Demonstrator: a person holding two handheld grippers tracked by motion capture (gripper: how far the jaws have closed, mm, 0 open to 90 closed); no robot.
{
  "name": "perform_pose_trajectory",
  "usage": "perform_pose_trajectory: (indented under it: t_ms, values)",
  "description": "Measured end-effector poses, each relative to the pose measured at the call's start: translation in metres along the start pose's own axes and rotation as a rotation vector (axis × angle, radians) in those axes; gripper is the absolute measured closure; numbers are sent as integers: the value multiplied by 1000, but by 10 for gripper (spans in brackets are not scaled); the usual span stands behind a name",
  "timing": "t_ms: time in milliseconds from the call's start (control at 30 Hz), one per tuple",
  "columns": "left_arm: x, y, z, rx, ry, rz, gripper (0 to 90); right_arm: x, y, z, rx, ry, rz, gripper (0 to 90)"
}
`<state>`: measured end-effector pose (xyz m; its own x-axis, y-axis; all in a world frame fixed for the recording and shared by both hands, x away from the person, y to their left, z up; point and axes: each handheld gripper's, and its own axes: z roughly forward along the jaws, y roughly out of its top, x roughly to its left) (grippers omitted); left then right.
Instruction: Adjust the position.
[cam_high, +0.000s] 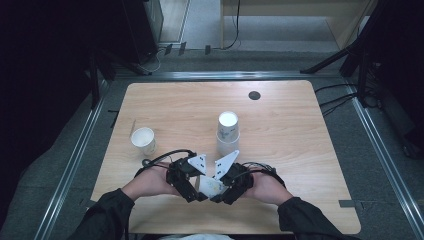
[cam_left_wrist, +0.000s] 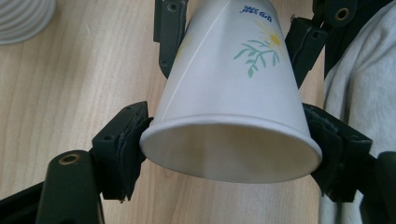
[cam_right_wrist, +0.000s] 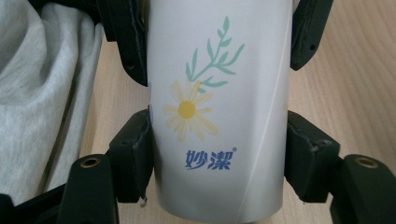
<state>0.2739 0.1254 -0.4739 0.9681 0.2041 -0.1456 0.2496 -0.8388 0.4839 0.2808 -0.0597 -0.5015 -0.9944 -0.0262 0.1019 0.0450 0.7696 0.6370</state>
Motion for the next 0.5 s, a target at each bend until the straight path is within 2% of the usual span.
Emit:
perform_pose_trajectory:
  t_ms: [233,500]
  values:
    - [2,-1,-11,-75,36,-3,168,-3,0,-11,-35,-27,8,336]
    - [7,-7,-28,-213,15,-38,145,-5,0,-29,-122,-48,28,335]
